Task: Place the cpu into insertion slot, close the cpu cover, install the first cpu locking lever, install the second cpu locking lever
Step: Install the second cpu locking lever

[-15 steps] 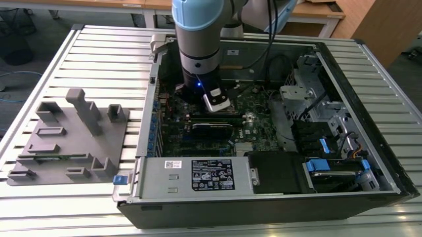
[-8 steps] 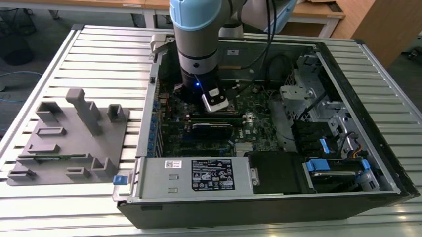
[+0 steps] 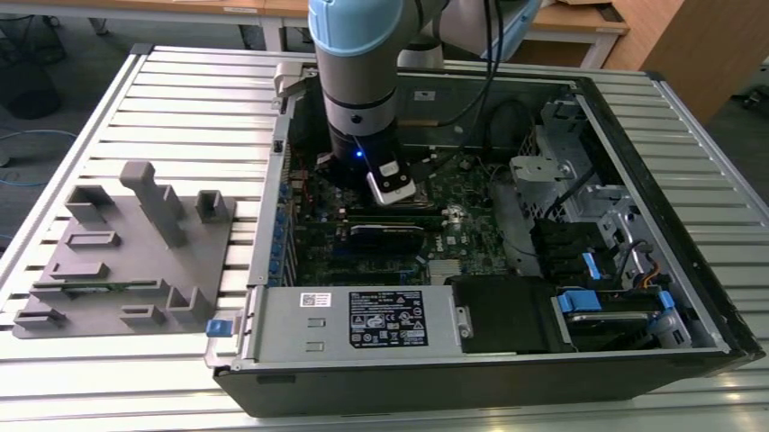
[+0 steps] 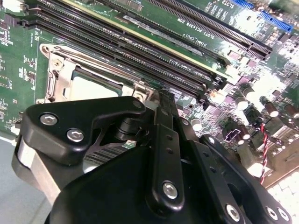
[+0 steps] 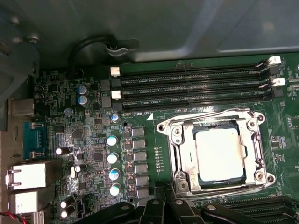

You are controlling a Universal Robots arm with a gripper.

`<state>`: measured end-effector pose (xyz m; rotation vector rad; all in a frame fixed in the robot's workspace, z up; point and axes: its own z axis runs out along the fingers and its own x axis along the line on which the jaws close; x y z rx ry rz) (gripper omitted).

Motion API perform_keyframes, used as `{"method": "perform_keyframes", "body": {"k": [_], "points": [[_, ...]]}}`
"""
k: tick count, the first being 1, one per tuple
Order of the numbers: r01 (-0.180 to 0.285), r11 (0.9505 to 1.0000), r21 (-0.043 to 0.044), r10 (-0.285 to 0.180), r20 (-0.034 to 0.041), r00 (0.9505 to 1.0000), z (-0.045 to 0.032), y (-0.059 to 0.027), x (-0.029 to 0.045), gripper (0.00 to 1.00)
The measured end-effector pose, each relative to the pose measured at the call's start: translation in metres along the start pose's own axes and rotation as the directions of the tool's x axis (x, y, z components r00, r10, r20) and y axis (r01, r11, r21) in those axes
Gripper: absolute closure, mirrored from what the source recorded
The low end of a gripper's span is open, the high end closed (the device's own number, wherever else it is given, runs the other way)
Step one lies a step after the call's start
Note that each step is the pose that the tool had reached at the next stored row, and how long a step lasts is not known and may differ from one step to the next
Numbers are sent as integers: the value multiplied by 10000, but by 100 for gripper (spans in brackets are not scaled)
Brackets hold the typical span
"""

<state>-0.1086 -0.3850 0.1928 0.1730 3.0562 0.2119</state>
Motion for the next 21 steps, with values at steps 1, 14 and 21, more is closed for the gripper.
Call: {"method": "perform_keyframes", "body": {"k": [1, 14, 21], "points": [[0, 10000, 0, 0, 0, 10000, 0, -1, 0, 89], [1, 10000, -1, -1, 1, 10000, -56, 7, -4, 89], [1, 10000, -1, -1, 1, 10000, -174, 24, -12, 89]]}}
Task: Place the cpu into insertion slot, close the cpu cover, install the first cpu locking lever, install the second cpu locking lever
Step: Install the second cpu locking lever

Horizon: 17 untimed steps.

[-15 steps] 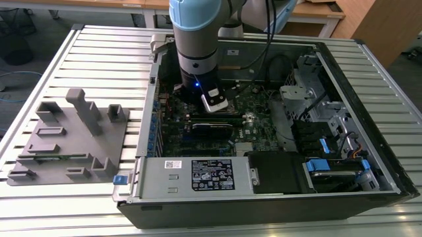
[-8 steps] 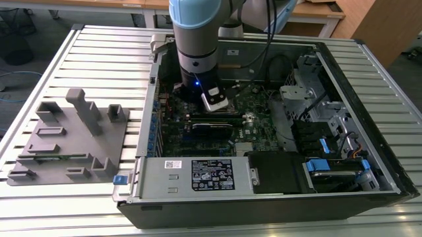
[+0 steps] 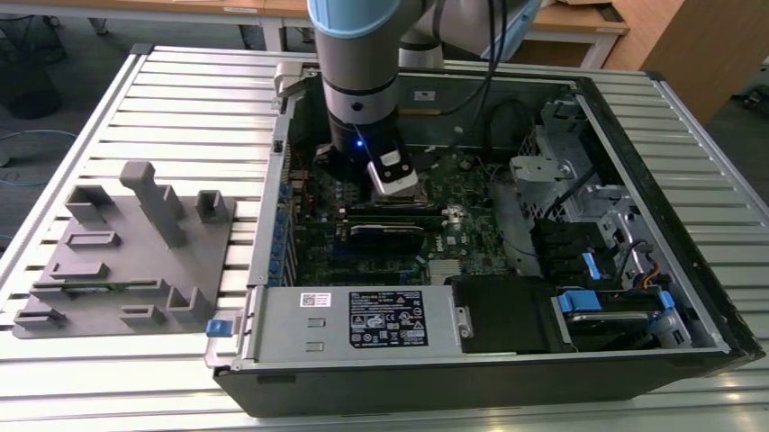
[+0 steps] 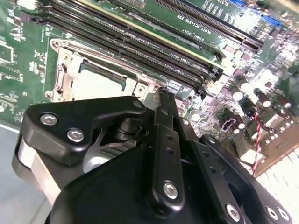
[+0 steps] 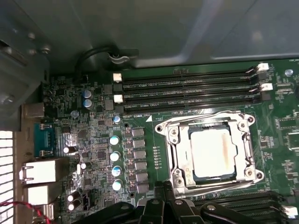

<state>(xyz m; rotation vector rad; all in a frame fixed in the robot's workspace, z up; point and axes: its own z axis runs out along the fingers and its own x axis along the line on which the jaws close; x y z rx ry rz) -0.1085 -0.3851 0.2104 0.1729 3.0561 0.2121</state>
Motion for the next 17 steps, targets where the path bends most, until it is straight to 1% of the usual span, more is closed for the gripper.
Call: {"method": "perform_keyframes", "body": {"k": [2, 5, 7, 13, 17], "points": [[1, 10000, 0, -1, 0, 10000, -19, 3, -1, 89], [1, 10000, 3, -1, 0, 10000, -17, 5, -19, 89], [0, 10000, 3, 0, 0, 10000, -14, 10, -62, 89], [1, 10000, 11, -1, 1, 10000, 1, 31, -221, 89], [2, 10000, 22, -2, 2, 10000, 14, 68, -308, 89]]}}
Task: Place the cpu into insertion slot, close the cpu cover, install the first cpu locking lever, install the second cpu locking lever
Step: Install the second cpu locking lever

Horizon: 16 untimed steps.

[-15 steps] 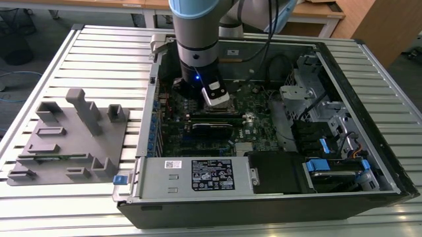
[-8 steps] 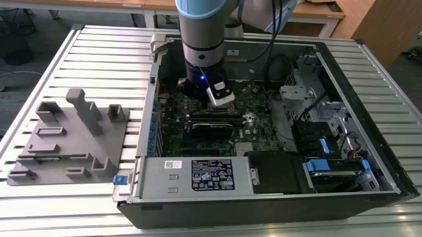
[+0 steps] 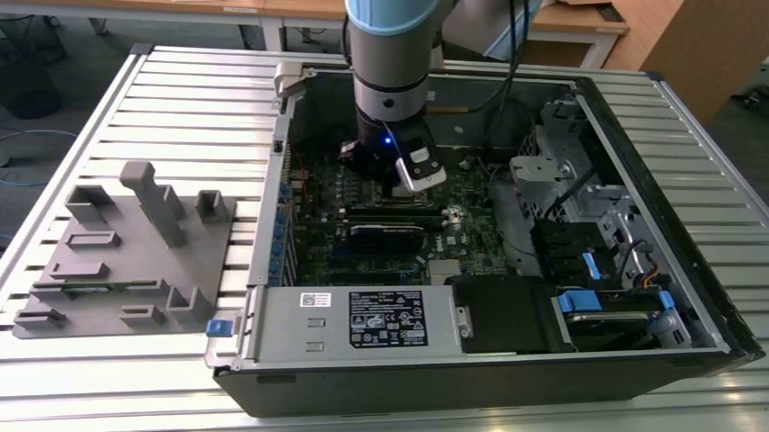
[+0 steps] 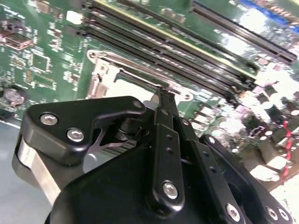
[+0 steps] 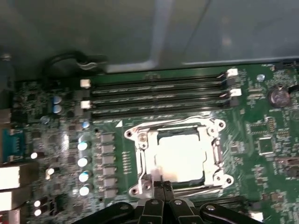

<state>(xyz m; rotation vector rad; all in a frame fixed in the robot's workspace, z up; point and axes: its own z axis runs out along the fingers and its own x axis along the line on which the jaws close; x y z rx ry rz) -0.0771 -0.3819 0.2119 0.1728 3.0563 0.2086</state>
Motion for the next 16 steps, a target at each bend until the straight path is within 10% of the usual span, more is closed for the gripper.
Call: {"method": "perform_keyframes", "body": {"k": [16], "points": [[4, 10000, 63, -4, 1, 10000, 55, 219, -201, 89]]}}
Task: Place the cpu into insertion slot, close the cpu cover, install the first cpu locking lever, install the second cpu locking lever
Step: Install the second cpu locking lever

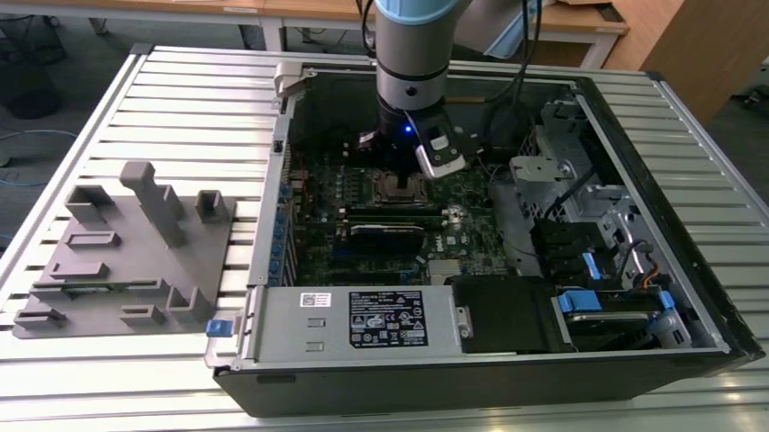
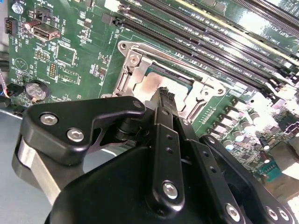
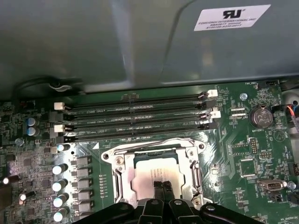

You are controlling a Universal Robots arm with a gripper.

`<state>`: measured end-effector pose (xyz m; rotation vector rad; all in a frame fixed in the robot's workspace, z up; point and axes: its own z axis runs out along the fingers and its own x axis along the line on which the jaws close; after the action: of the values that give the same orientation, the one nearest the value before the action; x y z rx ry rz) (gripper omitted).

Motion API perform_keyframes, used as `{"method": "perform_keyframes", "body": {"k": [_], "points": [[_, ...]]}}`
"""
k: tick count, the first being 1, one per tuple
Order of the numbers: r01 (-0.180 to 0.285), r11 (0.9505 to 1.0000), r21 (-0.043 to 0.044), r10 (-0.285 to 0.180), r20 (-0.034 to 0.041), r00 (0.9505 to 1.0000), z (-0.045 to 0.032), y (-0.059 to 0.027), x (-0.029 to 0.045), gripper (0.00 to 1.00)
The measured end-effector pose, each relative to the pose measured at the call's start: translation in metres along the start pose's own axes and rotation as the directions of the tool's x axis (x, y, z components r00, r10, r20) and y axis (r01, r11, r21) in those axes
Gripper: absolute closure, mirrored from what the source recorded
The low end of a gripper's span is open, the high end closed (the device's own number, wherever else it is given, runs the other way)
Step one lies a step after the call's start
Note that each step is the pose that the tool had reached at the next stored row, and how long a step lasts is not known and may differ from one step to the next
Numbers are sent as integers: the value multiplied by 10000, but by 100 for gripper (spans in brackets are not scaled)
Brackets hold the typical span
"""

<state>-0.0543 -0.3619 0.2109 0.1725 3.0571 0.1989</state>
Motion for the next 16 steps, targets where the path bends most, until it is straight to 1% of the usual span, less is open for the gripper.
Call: {"method": "perform_keyframes", "body": {"k": [6, 8, 9, 13, 16], "points": [[0, 10000, 3, 0, -7, 10000, 0, 1, 0, 89], [-7, 10000, 10, 7, -65, 10000, 1, 1, -1, 89], [-9, 10000, 12, 10, -81, 10000, 1, 1, -1, 89], [-13, 10000, 14, 13, -101, 9999, 1, 1, -1, 89], [-12, 10000, 10, 12, -102, 9999, 3, 9, -1, 89]]}}
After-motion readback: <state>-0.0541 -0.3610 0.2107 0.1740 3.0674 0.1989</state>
